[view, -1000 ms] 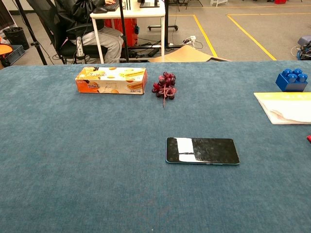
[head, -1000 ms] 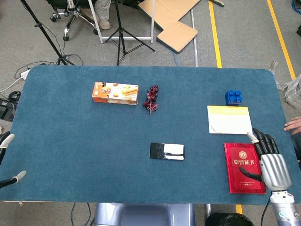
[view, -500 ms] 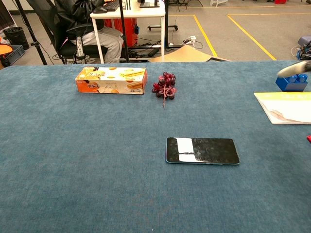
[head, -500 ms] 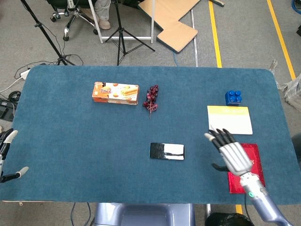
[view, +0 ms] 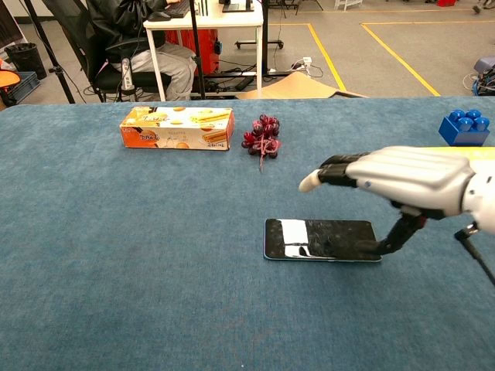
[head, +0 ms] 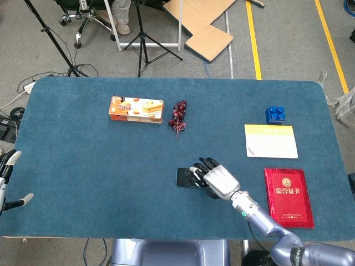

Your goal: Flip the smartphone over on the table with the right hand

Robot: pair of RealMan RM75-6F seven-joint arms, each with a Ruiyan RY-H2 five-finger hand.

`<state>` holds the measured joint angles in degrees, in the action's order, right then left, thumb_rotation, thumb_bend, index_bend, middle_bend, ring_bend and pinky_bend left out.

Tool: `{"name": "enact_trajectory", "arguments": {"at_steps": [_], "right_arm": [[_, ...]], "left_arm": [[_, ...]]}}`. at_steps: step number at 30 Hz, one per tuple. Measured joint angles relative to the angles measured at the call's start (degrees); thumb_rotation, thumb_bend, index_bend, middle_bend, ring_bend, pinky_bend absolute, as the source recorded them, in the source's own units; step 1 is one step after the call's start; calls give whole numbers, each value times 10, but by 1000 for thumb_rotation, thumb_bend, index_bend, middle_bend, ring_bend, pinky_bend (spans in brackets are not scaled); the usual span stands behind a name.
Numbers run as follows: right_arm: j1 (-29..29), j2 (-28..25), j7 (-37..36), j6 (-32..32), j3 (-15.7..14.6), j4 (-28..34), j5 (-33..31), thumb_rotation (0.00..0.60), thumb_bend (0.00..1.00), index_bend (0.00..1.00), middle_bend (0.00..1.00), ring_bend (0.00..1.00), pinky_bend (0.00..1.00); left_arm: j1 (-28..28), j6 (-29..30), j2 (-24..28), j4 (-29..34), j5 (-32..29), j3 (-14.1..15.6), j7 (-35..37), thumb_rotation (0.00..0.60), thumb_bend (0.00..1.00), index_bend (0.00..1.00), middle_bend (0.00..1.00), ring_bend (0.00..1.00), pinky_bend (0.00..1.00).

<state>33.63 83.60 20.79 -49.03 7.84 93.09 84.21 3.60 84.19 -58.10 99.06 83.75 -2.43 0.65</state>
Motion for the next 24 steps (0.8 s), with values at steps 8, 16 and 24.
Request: {"name": "enact_trajectory", "arguments": {"at_steps": [8, 16, 24], "right_arm": [[31, 90, 84, 15, -6, -70, -34, 600, 214, 177, 134, 40, 143], [38, 124, 92, 3, -25, -117, -43, 600, 216, 177, 134, 40, 143], [39, 130, 69, -22, -36, -152, -22, 600, 216, 177, 134, 40, 143]], "left_arm": [[9, -18, -6, -10, -22, -7, -4, 600, 0, 0, 0, 0, 0], [14, -28, -11, -13, -29, -7, -11, 600, 0, 0, 0, 0, 0], [15, -29, -12, -11, -29, -6, -16, 600, 0, 0, 0, 0, 0]]}}
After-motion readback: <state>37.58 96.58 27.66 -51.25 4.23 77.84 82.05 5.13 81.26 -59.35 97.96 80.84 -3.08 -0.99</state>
